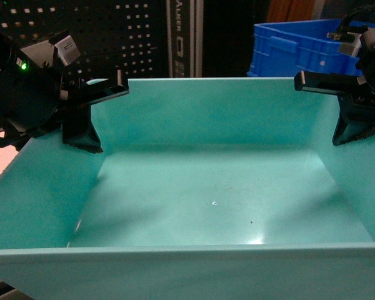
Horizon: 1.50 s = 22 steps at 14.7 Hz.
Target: Stack blue boxes stably on right
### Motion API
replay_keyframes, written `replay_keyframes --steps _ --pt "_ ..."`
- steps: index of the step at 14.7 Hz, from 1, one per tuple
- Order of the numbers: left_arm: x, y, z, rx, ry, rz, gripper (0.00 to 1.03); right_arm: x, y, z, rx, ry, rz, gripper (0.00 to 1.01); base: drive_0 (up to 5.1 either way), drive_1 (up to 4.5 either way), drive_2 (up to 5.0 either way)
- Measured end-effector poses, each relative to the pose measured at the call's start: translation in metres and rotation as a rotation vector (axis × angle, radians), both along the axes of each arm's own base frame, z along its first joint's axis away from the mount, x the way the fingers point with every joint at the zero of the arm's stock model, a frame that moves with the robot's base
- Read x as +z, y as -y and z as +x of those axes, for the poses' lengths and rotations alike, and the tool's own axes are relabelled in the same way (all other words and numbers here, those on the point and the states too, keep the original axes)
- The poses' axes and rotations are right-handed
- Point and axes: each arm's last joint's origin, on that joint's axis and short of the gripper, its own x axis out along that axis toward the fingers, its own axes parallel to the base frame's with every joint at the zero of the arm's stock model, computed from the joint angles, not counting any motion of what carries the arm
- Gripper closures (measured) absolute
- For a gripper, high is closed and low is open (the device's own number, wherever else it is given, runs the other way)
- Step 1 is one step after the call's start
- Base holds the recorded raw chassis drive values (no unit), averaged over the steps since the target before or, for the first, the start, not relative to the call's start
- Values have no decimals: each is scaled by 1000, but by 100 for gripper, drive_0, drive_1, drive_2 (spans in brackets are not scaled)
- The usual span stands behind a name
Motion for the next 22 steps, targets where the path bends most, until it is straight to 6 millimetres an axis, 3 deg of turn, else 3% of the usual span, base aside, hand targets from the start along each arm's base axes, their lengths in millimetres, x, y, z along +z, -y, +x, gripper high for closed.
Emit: replay_keyframes --steps 9,19,22 --pt "0 0 0 1 3 -2 96 0 2 1 -4 5 2 99 -160 -179 -142" --pt "0 -1 0 3 3 -2 96 0 0 1 1 7 1 99 214 -632 -79" --pt "1 3 0 -4 6 -6 96 3 3 0 -8 8 -1 99 -137 -137 -137"
